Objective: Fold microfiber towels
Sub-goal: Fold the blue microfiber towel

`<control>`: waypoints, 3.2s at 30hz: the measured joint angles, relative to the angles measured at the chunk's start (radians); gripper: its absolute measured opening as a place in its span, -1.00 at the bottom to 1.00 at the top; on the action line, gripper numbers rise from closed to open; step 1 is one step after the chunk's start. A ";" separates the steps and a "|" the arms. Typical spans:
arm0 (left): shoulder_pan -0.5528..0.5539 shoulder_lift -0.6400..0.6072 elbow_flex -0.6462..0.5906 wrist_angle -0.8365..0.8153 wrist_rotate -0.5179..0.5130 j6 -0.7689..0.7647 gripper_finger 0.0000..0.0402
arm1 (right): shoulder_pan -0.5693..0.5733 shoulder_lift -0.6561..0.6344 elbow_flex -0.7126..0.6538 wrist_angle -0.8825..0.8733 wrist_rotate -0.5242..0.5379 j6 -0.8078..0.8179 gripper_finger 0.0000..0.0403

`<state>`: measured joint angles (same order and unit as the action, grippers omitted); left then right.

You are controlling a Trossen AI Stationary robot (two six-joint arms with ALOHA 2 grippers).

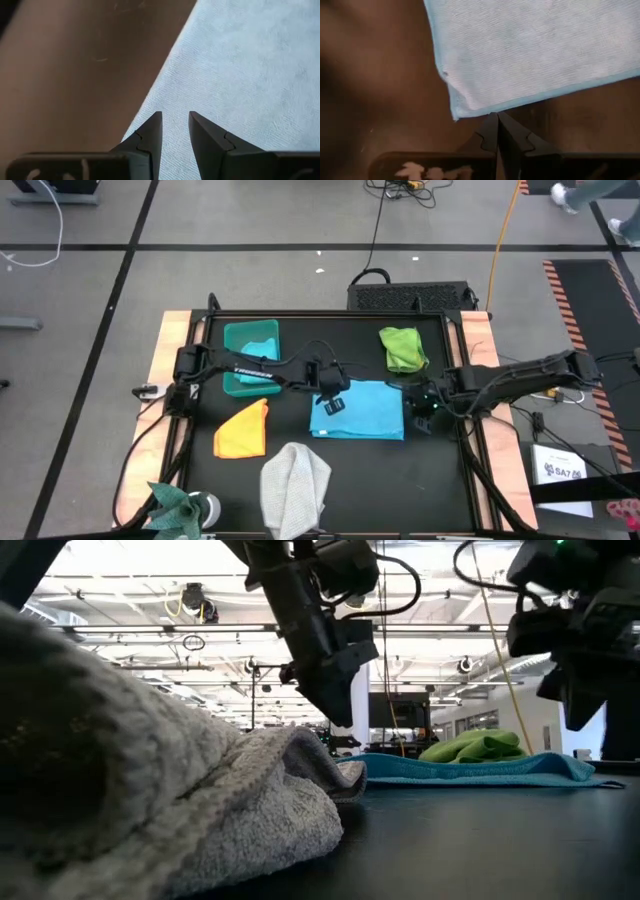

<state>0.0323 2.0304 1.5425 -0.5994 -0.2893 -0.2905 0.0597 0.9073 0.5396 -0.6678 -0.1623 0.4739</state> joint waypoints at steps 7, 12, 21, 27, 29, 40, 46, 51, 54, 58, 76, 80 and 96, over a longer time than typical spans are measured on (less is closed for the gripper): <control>-0.001 0.000 0.000 0.001 0.001 -0.005 -0.51 | 0.157 0.023 0.000 0.085 0.097 0.042 -1.00; -0.003 0.000 0.000 0.000 0.001 -0.019 -0.51 | 0.212 0.054 0.000 0.121 0.106 -0.011 -1.00; -0.003 0.000 0.000 0.001 0.002 -0.042 -0.51 | 0.217 0.119 0.000 0.127 0.106 -0.044 -0.77; -0.003 0.000 0.000 0.001 0.002 -0.059 -0.51 | 0.217 0.159 0.000 0.150 0.109 -0.124 -0.48; -0.003 0.000 0.000 0.001 0.002 -0.061 -0.51 | 0.217 0.174 0.000 0.165 0.113 -0.163 -0.42; -0.003 0.000 0.000 0.001 0.001 -0.082 -0.51 | 0.217 0.236 -0.021 0.182 0.150 -0.245 -0.35; -0.003 0.000 0.000 0.002 0.001 -0.081 -0.51 | 0.217 0.236 -0.021 0.203 0.165 -0.251 -0.35; -0.003 0.000 0.000 0.002 0.001 -0.081 -0.51 | 0.217 0.236 -0.021 0.215 0.172 -0.249 -0.35; -0.003 0.000 0.000 0.002 0.000 -0.081 -0.51 | 0.217 0.236 -0.021 0.228 0.194 -0.249 -0.35; -0.003 0.000 0.000 0.001 0.000 -0.081 -0.51 | 0.217 0.236 -0.021 0.236 0.194 -0.247 -0.35; -0.003 0.001 0.000 0.002 0.000 -0.081 -0.51 | 0.217 0.236 -0.022 0.237 0.188 -0.160 -0.35; -0.003 0.001 0.000 0.001 0.000 -0.083 -0.51 | 0.217 0.236 -0.022 0.237 0.186 -0.160 -0.35; -0.003 0.001 0.000 0.002 -0.001 -0.085 -0.51 | 0.217 0.236 -0.022 0.237 0.157 -0.121 -0.35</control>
<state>0.0296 2.0312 1.5425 -0.5976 -0.2901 -0.3752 0.2768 1.1435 0.5179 -0.4305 -0.0054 0.3528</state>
